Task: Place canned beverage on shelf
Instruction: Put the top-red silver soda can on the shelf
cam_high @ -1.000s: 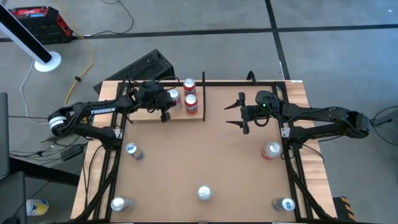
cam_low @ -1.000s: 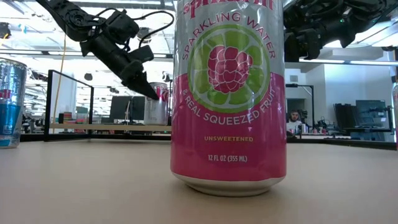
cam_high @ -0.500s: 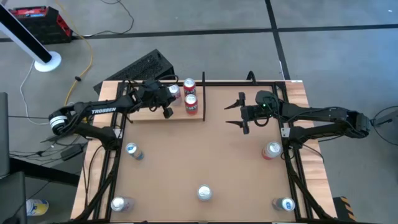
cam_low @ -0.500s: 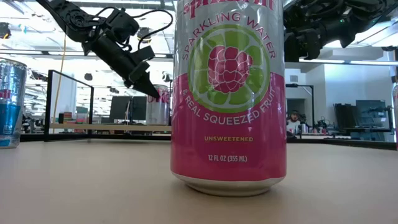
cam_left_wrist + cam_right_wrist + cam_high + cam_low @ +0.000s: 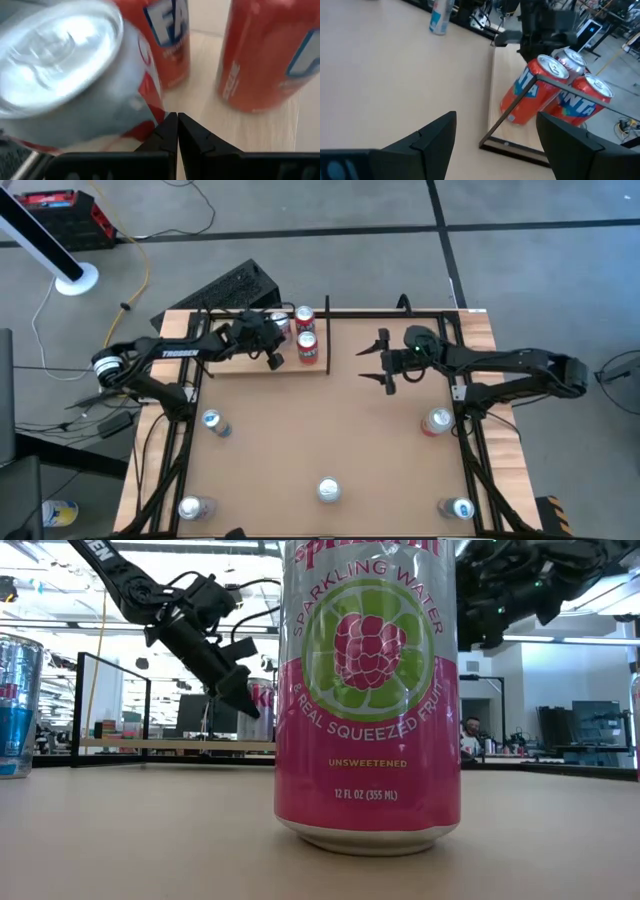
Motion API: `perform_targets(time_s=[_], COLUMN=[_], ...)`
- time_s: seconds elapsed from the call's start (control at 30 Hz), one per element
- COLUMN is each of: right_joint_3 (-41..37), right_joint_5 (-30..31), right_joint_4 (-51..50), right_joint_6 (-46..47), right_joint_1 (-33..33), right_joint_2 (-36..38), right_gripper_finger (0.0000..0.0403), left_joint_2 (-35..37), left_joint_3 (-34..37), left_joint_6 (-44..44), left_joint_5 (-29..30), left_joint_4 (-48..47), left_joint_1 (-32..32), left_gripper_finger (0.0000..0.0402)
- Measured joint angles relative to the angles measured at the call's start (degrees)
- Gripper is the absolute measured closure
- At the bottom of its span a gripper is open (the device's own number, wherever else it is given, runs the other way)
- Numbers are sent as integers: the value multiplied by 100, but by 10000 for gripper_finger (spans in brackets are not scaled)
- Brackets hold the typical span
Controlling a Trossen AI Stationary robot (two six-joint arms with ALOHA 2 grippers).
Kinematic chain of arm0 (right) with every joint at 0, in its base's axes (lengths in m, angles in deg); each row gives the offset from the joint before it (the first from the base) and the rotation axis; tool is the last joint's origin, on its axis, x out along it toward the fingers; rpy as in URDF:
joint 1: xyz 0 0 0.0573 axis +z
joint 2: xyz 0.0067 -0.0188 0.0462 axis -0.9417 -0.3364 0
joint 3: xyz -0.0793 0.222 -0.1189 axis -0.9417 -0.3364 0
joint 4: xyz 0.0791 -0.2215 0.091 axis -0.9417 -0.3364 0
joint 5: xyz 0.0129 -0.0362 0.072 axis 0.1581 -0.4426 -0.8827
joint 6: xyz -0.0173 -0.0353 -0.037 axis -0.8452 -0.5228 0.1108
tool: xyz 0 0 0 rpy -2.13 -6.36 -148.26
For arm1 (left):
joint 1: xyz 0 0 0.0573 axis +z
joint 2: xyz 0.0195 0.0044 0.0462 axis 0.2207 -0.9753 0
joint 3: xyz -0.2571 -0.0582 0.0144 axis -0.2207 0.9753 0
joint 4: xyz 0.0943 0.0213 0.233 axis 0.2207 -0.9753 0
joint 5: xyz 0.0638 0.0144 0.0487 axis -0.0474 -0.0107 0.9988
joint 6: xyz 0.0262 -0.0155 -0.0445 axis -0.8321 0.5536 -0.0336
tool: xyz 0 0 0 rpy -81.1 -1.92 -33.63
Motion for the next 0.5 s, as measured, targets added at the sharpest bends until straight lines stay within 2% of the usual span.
perform_targets(time_s=[0.17, 0.5], right_joint_3=[0, 0], right_joint_5=[2, 4], right_joint_4=[331, 322], right_joint_6=[4, 65], right_joint_1=[-46, -47], right_joint_2=[-242, -137], right_gripper_finger=[106, 106], left_joint_2=[82, 85], left_joint_3=[-2, -4], left_joint_6=[-43, -1], left_joint_5=[145, 148], left_joint_4=[172, 192], left_joint_1=[23, 212], left_gripper_finger=[401, 401])
